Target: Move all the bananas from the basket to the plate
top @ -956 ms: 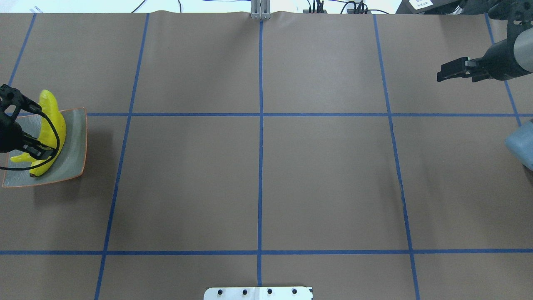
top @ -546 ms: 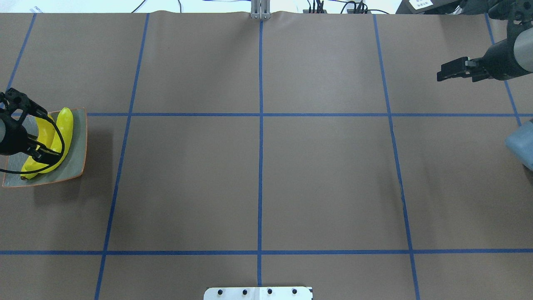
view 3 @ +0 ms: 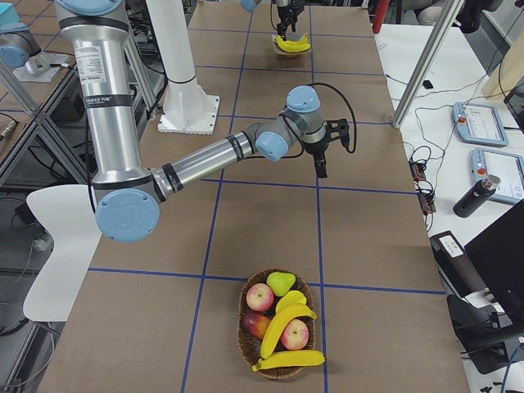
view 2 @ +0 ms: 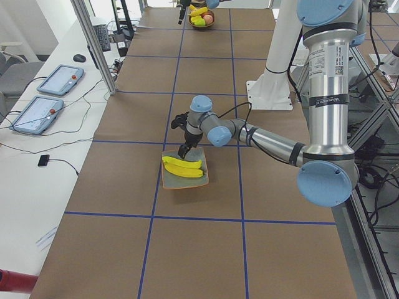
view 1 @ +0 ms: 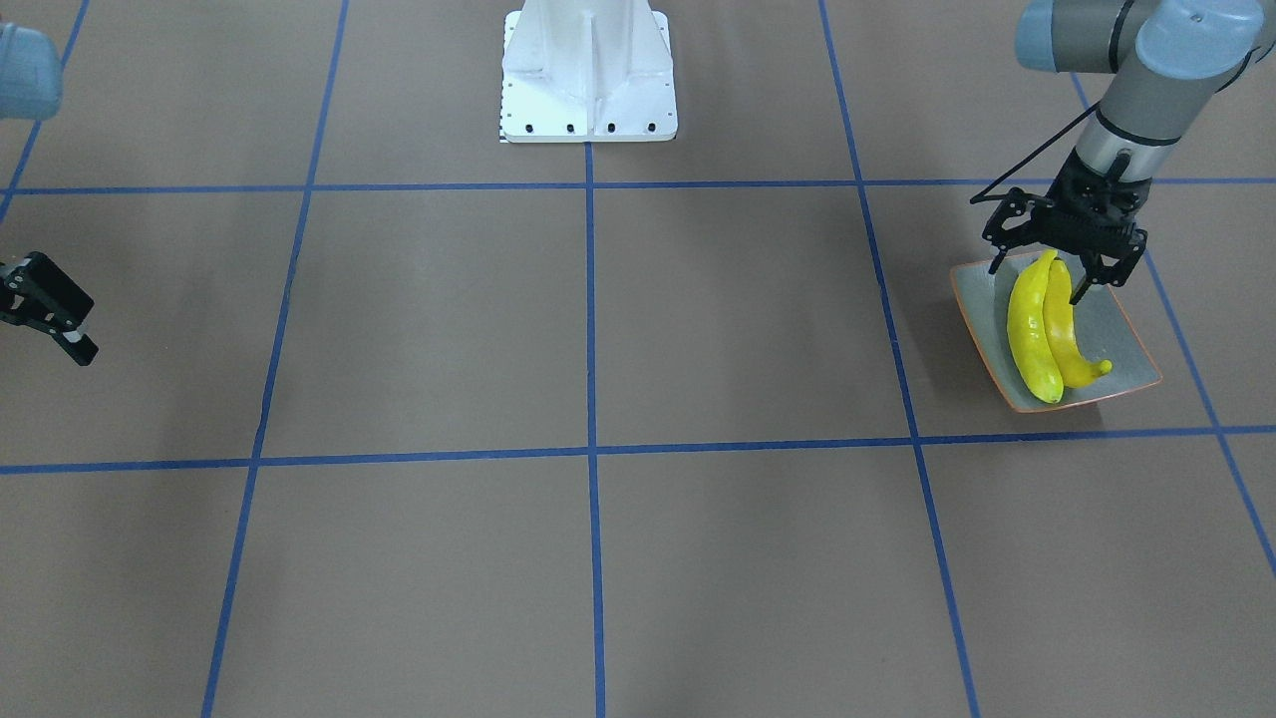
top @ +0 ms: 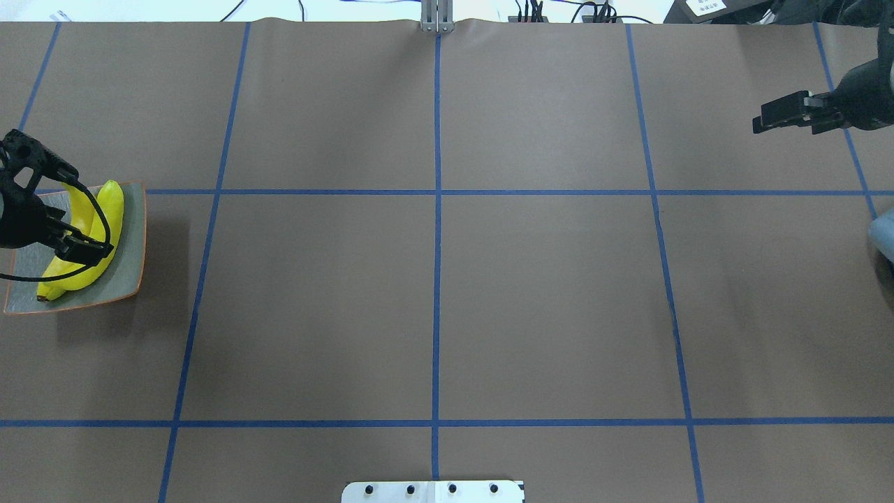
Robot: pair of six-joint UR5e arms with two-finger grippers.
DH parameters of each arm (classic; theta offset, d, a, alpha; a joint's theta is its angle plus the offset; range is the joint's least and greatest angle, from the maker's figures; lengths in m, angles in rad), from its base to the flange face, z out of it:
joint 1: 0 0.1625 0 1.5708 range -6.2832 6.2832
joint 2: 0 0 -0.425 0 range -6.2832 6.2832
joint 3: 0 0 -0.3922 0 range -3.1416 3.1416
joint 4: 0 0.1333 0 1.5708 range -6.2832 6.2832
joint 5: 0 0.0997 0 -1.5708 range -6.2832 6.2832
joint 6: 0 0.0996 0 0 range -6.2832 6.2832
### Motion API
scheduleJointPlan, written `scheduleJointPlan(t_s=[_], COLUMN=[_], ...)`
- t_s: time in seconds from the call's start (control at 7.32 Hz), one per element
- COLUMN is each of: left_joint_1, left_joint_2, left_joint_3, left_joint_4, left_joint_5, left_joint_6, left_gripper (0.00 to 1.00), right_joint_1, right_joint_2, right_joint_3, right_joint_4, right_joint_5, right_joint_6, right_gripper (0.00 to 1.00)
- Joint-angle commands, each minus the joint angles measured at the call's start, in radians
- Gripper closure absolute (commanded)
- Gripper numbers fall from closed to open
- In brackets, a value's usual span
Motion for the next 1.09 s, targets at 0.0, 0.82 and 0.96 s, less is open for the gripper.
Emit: scheduleJointPlan(t_s=[0.0, 0.82, 0.96], left_joint_1=[-0.025, -0.025, -0.025], left_joint_2=[-0.002, -0.016, -0.016], left_joint_3=[-0.011, -0.011, -0.011], left_joint_4=[-0.01, -0.013, -0.013], left_joint_5=[-0.001, -0.001, -0.001], left_joint_6=[-0.002, -0.013, -0.013], left_gripper=[0.0, 0.0, 0.0], right_joint_1=[0.126, 0.34, 0.326], right_joint_2=[-0.117, -0.203, -0.211], right_joint_3=[-0.015, -0.244, -0.254], right_joint_4=[-0.005, -0.002, -0.008], right_joint_5=[0.047, 0.002, -0.07], right_joint_6=[-0.285, -0.93, -0.947], right_gripper=[0.0, 0.0, 0.0])
